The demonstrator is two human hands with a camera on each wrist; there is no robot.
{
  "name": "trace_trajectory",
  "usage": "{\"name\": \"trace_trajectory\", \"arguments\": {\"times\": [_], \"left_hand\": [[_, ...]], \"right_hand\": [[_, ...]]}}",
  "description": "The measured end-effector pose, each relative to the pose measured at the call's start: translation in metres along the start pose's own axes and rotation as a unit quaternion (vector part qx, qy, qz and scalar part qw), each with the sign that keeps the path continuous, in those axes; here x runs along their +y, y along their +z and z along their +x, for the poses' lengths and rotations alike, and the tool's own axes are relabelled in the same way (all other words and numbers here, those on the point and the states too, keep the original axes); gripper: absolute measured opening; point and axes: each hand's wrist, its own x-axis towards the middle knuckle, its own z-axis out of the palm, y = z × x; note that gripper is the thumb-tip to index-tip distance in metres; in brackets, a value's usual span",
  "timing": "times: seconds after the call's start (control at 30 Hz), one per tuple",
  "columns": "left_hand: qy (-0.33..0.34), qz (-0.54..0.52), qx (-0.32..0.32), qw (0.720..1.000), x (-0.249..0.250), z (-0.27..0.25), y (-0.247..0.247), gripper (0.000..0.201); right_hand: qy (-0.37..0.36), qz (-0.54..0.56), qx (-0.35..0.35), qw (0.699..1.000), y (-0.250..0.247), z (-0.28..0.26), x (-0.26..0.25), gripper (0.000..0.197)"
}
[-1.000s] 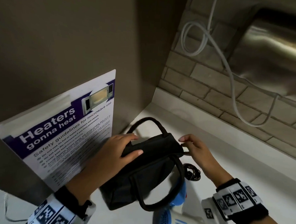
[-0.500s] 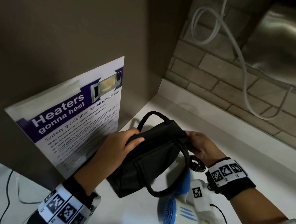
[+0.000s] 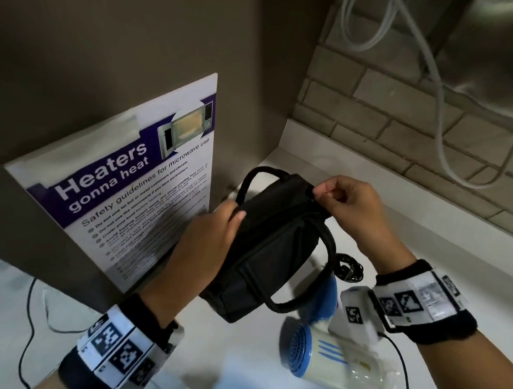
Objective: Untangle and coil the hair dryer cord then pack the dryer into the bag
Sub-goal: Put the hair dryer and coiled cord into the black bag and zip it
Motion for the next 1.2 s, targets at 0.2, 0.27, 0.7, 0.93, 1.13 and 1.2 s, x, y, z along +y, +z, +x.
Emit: {"name": "trace_trajectory", "arguments": {"times": [0.2,0.27,0.7,0.93,1.13,1.2], "left_hand": [[-0.039,-0.090,0.015,0.995,0.014,-0.001,0.007,0.020],[-0.085,-0.127,0.018,0.988,0.015,0.004,0.008,0.018],[-0.063,-0.107,-0.047,0.991,0.009,0.021,0.003,0.021],[-0.051,-0.065,-0.059,0.995,0.010,0.025,0.001,0.028],[-0.041,-0.016,-0.086,0.995,0.016,0.025,0.000,0.024],[-0.030,-0.008,-0.088,0.996,0.014,0.025,0.000,0.024]], "right_hand": [[-0.056,-0.019,-0.066,0.996,0.020,-0.029,-0.029,0.019],[-0.039,0.061,-0.115,0.991,0.025,-0.040,-0.037,0.016],[-0.326,-0.081,-0.176,0.925,0.068,-0.102,-0.042,0.017],[-0.431,-0.173,-0.134,0.875,0.077,-0.111,-0.049,0.020],[-0.447,-0.345,-0.149,0.811,0.118,-0.130,-0.028,0.028],[-0.427,-0.340,-0.161,0.822,0.110,-0.128,-0.031,0.020]]}}
